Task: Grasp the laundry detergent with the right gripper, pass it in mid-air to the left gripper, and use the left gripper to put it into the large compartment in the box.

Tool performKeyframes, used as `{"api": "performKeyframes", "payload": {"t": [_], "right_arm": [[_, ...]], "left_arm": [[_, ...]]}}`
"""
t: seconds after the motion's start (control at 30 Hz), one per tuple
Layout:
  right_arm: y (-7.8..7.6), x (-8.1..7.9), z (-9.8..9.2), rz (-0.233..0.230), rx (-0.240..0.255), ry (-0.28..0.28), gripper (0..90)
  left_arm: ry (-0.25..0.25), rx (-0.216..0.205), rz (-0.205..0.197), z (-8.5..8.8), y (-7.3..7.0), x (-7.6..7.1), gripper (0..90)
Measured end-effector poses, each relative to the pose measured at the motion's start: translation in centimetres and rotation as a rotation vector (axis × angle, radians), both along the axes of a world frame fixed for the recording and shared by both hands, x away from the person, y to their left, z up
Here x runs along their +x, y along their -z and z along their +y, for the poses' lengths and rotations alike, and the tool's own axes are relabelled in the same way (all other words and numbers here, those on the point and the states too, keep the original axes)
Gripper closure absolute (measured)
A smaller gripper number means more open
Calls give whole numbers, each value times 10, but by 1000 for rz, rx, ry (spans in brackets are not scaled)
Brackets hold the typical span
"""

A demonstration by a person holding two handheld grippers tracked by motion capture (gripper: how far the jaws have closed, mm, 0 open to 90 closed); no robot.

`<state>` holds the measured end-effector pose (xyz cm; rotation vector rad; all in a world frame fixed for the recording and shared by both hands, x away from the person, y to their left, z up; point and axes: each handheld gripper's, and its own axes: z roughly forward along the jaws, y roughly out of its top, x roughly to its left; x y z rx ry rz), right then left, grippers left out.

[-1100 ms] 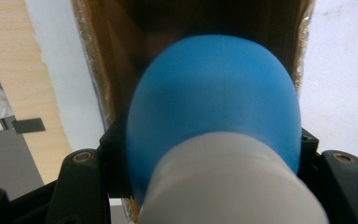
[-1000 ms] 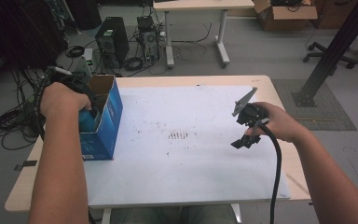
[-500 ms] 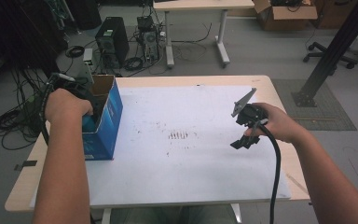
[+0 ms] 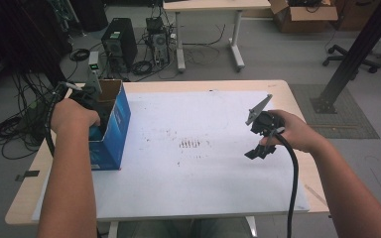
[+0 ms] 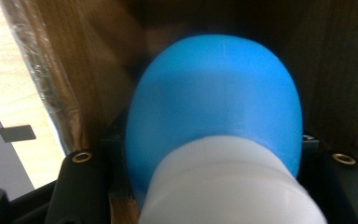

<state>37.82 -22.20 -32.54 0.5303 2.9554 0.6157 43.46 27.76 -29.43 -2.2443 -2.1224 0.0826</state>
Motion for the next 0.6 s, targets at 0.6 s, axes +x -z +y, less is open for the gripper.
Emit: {"api": "performKeyframes", "payload": {"t": [0.6], "right_arm": [[-1,-1,-2,2,-6,8,28]], "left_arm": [[2,3,-10,0,2,0,379]]}}
